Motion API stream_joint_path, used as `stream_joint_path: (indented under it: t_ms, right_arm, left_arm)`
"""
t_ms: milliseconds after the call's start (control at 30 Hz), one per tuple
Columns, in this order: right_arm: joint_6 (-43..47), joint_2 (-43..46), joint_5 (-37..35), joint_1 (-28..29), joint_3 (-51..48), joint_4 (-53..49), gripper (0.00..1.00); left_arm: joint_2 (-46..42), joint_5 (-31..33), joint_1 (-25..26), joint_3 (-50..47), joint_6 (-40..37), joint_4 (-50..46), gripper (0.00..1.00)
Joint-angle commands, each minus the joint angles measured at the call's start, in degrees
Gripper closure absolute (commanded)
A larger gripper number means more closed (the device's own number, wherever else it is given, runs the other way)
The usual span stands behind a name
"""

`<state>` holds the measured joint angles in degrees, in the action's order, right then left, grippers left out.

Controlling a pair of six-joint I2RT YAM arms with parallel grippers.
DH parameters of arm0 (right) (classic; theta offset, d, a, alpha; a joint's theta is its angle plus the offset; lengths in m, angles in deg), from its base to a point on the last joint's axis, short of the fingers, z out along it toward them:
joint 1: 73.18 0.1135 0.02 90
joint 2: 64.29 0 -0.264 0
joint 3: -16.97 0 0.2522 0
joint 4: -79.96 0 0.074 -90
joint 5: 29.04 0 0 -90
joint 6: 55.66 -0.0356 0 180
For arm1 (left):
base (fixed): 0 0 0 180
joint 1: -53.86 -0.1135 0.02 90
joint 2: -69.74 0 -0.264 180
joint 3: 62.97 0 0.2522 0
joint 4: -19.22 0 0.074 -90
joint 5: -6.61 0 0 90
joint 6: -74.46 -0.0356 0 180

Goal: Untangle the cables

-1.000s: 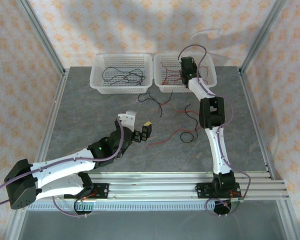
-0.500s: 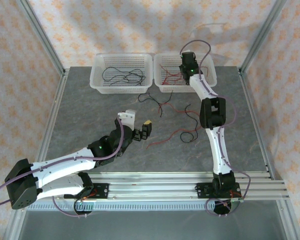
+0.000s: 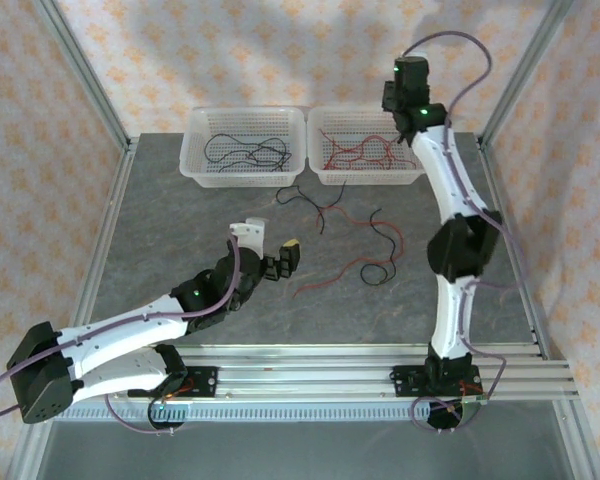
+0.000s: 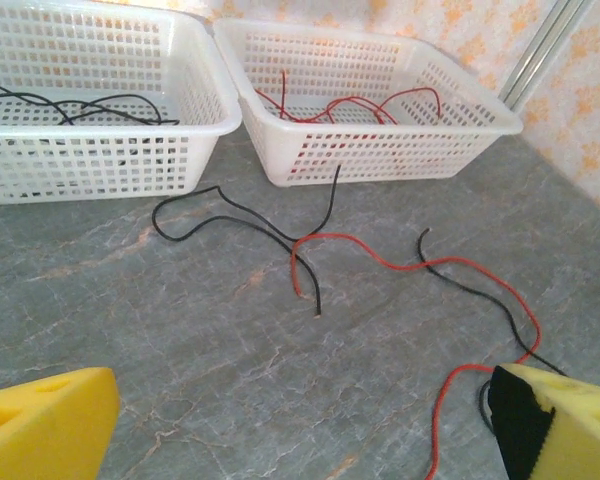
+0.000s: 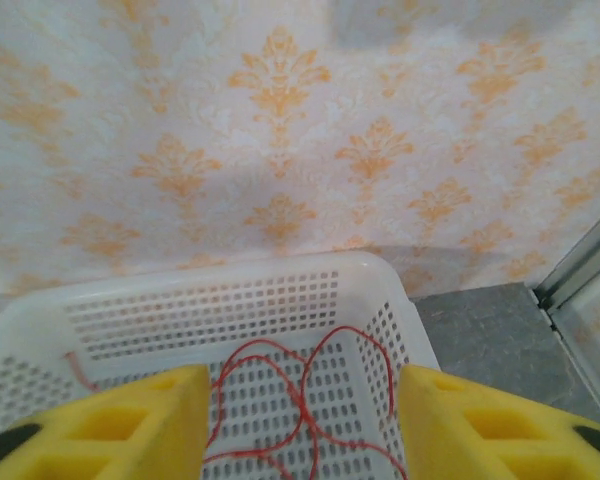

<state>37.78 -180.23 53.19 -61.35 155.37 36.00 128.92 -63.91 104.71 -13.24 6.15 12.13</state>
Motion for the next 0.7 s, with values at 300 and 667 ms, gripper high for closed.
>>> stream_joint_path:
  t_ms: [300,667]
  right_arm:
    - [-19.4,42.8,6.9,5.4,-63.7,8.8,0.41]
    - [-29.3,54.7,11.8,6.4,-86.6,13.5,0.41]
  left_arm:
    - [1.5,-3.1,-0.7,7.5,5.8,-16.2,0.12]
    - [19.4,-5.1,3.5,14.9,5.3,-22.5,0.16]
